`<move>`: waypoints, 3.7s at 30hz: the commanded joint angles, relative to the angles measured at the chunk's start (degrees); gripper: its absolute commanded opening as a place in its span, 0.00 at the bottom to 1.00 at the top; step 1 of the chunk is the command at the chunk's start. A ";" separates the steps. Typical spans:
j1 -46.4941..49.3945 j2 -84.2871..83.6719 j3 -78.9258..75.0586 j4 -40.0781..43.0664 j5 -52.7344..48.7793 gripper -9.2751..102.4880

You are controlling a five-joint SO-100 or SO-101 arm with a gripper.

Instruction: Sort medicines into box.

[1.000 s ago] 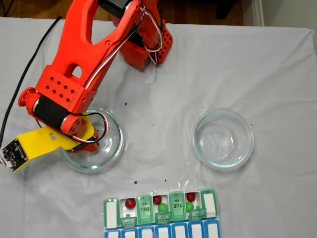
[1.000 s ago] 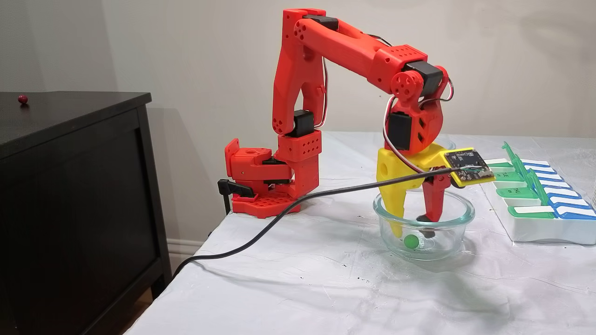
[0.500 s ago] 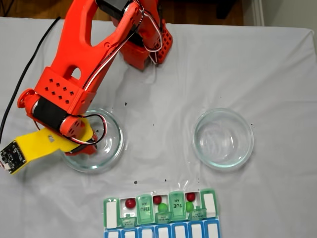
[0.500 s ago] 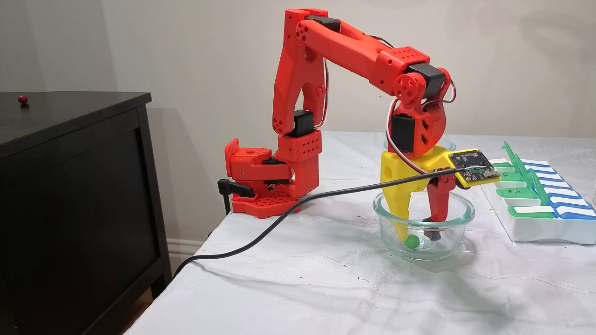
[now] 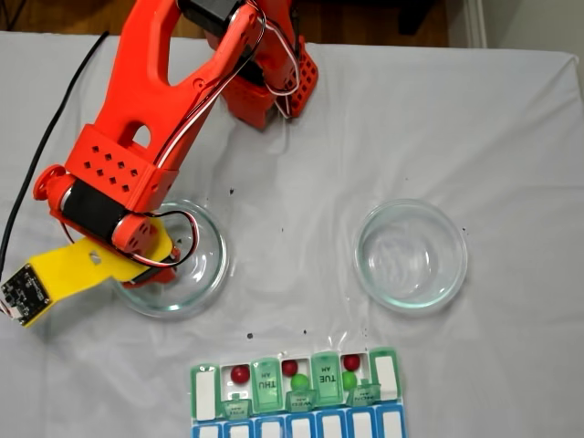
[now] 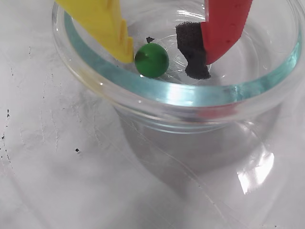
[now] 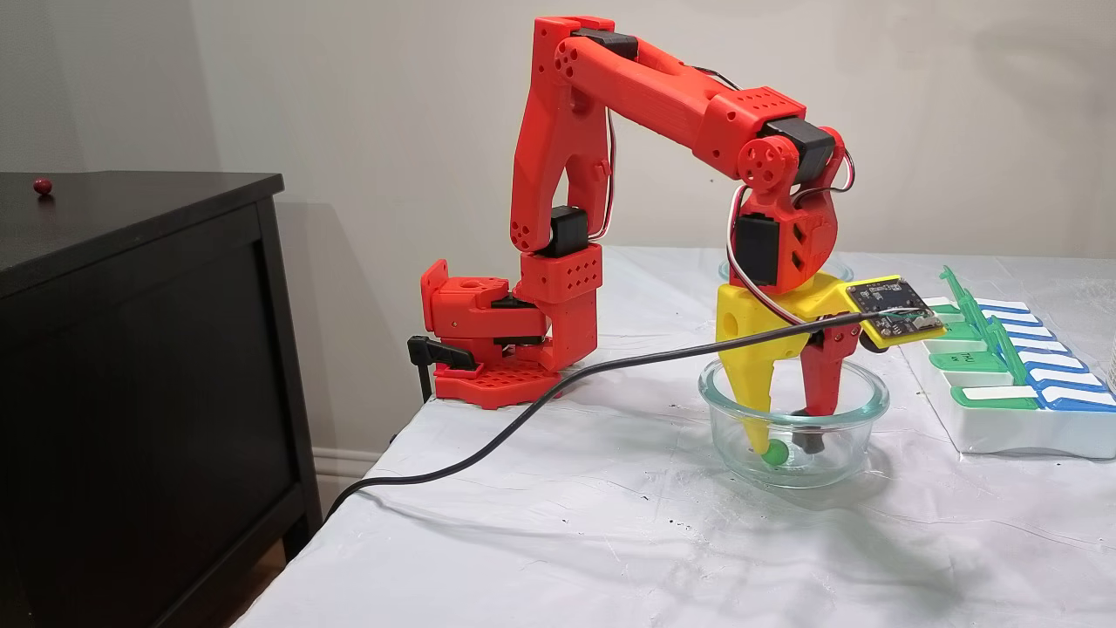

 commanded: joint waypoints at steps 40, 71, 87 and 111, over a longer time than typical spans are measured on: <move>0.44 0.62 -2.64 1.23 -3.08 0.20; 1.14 1.67 -0.09 -0.79 -2.99 0.08; -7.29 24.61 4.48 -2.37 11.16 0.08; -25.49 14.68 7.47 -37.27 44.56 0.08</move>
